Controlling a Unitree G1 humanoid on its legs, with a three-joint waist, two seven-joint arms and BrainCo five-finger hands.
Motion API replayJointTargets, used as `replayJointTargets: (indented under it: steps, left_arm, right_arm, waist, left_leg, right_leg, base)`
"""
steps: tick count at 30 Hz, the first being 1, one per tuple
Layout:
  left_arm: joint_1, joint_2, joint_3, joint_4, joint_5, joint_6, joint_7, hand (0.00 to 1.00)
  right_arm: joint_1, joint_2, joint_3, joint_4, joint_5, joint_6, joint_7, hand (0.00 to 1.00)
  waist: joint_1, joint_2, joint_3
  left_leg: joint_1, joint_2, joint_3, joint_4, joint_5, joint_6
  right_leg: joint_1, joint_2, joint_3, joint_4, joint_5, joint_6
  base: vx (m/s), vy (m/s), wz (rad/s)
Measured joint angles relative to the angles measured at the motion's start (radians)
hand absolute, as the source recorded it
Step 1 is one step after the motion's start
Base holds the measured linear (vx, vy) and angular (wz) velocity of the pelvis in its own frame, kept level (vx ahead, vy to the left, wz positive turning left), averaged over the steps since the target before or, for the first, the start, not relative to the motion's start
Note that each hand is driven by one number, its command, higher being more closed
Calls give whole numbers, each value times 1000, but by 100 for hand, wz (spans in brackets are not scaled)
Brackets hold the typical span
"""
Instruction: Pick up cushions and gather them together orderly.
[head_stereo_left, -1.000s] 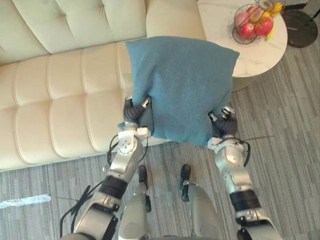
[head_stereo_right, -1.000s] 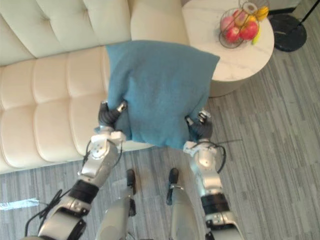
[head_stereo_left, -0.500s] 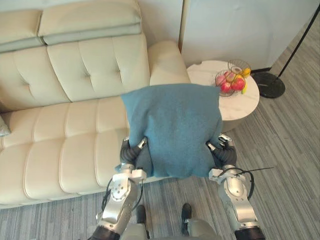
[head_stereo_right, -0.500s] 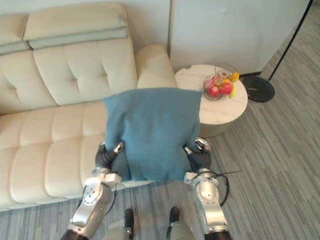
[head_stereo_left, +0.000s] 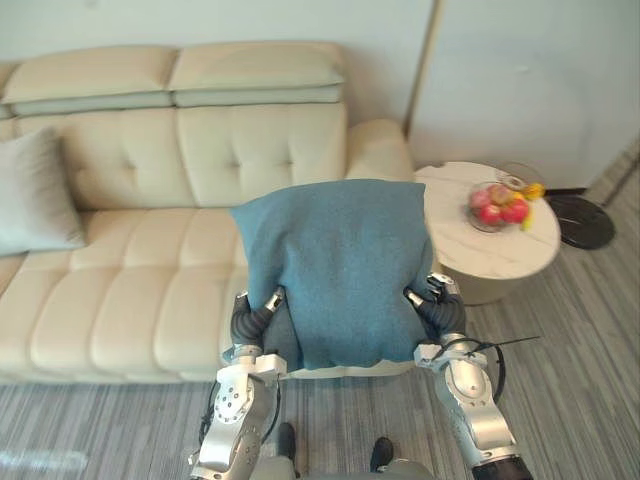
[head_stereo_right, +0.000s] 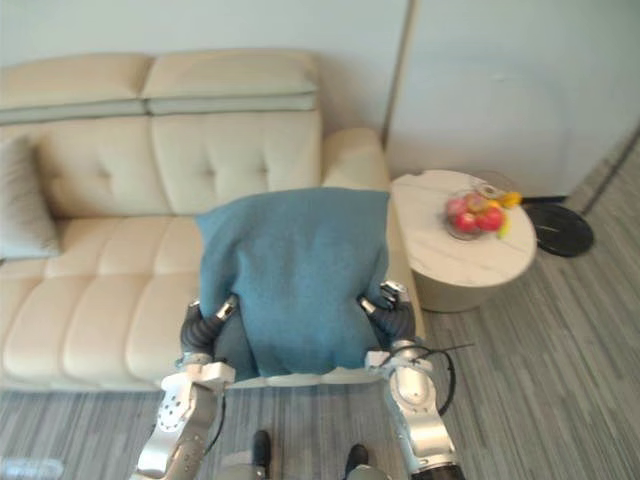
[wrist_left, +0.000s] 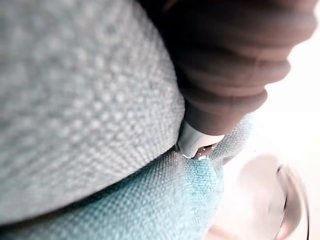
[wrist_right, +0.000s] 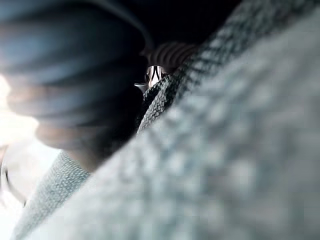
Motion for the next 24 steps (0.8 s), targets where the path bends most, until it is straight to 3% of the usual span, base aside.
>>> replayJointTargets:
  steps: [5,6,8,10,13,14,15,16,17,18,19,22,23,24]
  left_arm:
    - [0,0,10,-1,-23,-1,0,100]
    - [-2,0,9,-1,-30,-1,0,100]
    - [-2,2,8,-1,-36,-1,0,100]
    - [-4,7,0,0,-39,-1,0,100]
    - [-21,20,-18,4,-38,-1,-2,100]
    - [-30,24,-18,11,-38,-1,-8,100]
    - [-42,27,-18,18,-38,-1,-10,100]
    - [-43,30,-18,20,-37,-1,-11,100]
    - [-44,38,-19,29,-36,0,-13,100]
    - [-45,56,-19,40,-36,0,-15,100]
    - [-45,70,-20,42,-36,0,-16,100]
    - [-56,84,-28,67,-36,1,-17,100]
    - [-63,88,-41,70,-34,3,-18,100]
    - [-74,76,-58,78,-33,8,-19,100]
  right_arm:
    - [-43,0,1,3,-31,1,-6,100]
    - [-46,1,1,-4,-36,1,-11,100]
    - [-46,7,0,-5,-38,1,-15,100]
    - [-44,25,-14,-5,-38,6,-19,100]
    - [-44,27,-28,-5,-38,8,-22,100]
    - [-43,27,-30,-5,-38,9,-22,100]
    - [-43,28,-33,-5,-38,10,-22,100]
    - [-40,37,-42,-3,-39,15,-21,100]
    - [-29,54,-51,-3,-39,16,-21,100]
    - [-20,75,-56,-3,-39,16,-21,100]
    - [-20,85,-57,-3,-39,16,-17,100]
    - [-11,90,-58,-3,-37,15,-10,100]
    - [-3,88,-64,-5,-36,13,-9,100]
    - [8,76,-81,-7,-36,9,-10,100]
  waist:
    - [-3,4,-6]
    - [-4,5,-6]
    - [-3,0,-8]
    - [-6,-19,-8]
    - [-6,-29,-9]
    - [-6,-33,-11]
    - [-9,-38,-9]
    - [-12,-42,-2]
    - [-23,-48,-3]
    - [-39,-61,-3]
    - [-46,-76,-1]
    - [-63,-96,10]
    - [-78,-111,3]
    - [-85,-98,5]
  left_leg:
    - [-14,23,234,5,12,18]
    - [-19,22,278,6,51,46]
    - [-32,14,269,17,75,62]
    - [-49,-8,245,73,41,87]
    - [-93,-15,219,196,-61,102]
    - [-98,-27,216,207,-82,102]
    - [-95,-49,211,202,-100,126]
    - [-80,-69,187,186,-105,136]
    - [-66,-78,165,167,-106,139]
    - [-35,-90,155,123,-105,139]
    - [-6,-107,153,83,-103,139]
    - [79,-152,147,10,-70,110]
    - [93,-190,125,16,-84,109]
    - [90,-190,97,49,-101,110]
  right_leg:
    - [0,-48,-40,-34,38,47]
    - [4,-60,-51,-49,47,62]
    - [6,-71,-58,-51,50,70]
    - [27,-103,-81,-55,54,89]
    - [25,-153,-93,15,16,119]
    - [-2,-176,-83,74,-9,92]
    - [-66,-208,-14,203,-17,54]
    - [-133,-214,103,321,-36,52]
    - [-157,-180,195,376,-82,67]
    - [-182,-106,276,398,-137,89]
    - [-206,-56,293,385,-156,89]
    - [-241,69,308,253,-121,59]
    - [-244,84,326,172,-22,7]
    - [-235,82,317,182,-10,-60]
  base:
    - [34,129,33]
    - [76,133,26]
    - [68,102,21]
    - [111,132,35]
    - [115,183,29]
    - [128,242,26]
    - [147,317,21]
    - [155,294,32]
    - [142,142,51]
    - [176,34,54]
    - [187,13,39]
    - [195,-14,31]
    - [266,-35,71]
    - [367,-21,54]
